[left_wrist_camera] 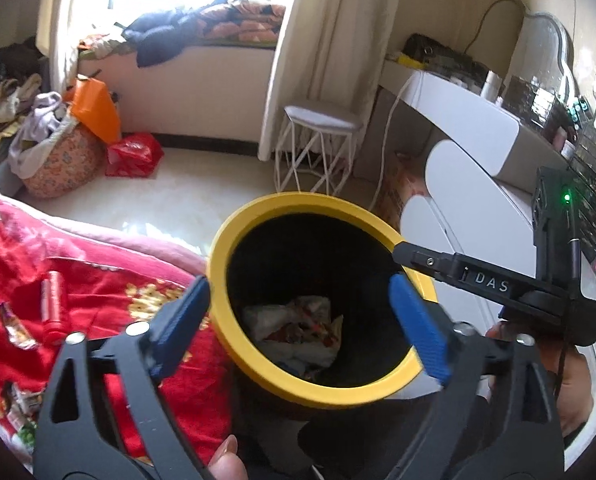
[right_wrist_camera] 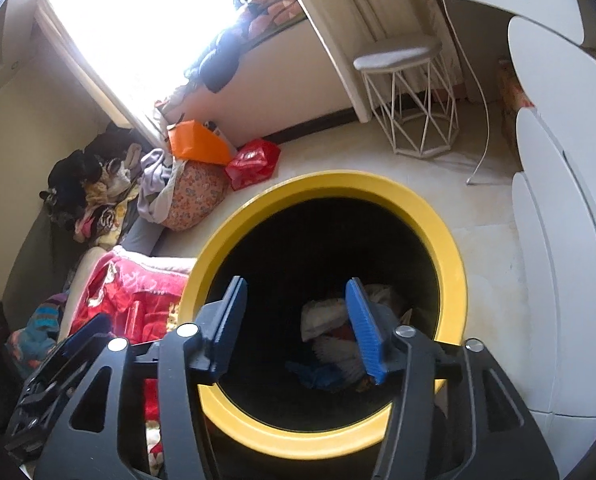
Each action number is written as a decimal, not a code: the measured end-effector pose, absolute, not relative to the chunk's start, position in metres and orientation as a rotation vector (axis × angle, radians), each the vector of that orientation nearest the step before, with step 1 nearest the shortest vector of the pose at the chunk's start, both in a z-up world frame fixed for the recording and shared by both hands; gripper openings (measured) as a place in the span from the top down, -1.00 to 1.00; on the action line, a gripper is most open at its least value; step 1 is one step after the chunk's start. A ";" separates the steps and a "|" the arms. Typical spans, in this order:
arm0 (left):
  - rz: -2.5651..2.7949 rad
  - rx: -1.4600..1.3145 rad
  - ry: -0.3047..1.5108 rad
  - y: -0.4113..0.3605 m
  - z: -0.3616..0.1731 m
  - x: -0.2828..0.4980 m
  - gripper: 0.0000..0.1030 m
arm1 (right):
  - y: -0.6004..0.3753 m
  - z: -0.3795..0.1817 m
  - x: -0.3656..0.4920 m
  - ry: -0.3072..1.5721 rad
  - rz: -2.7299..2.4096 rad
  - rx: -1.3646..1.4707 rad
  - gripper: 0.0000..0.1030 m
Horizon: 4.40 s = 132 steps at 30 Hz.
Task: Collect trash
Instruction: 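Move both tools back over the bed toward the red can and wrappers, then grasp the green snack packet with the left tool, then carry the green snack packet over the yellow bin and open the left tool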
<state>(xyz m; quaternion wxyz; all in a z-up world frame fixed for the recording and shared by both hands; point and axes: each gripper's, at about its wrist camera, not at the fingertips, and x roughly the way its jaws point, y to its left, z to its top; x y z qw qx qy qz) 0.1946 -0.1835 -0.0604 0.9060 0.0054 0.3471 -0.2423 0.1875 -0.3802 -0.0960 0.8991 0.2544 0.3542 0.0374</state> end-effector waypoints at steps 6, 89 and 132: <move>-0.434 0.027 0.645 -0.167 -0.048 0.179 -0.79 | -0.372 -0.080 0.175 0.610 0.005 0.483 -0.38; -0.013 -0.298 0.799 0.102 -0.102 0.107 -0.04 | -0.107 -0.107 0.189 0.732 0.677 0.038 -0.02; -0.188 -0.353 0.790 0.077 -0.099 0.116 0.97 | -0.103 -0.106 0.206 0.742 0.747 0.135 0.81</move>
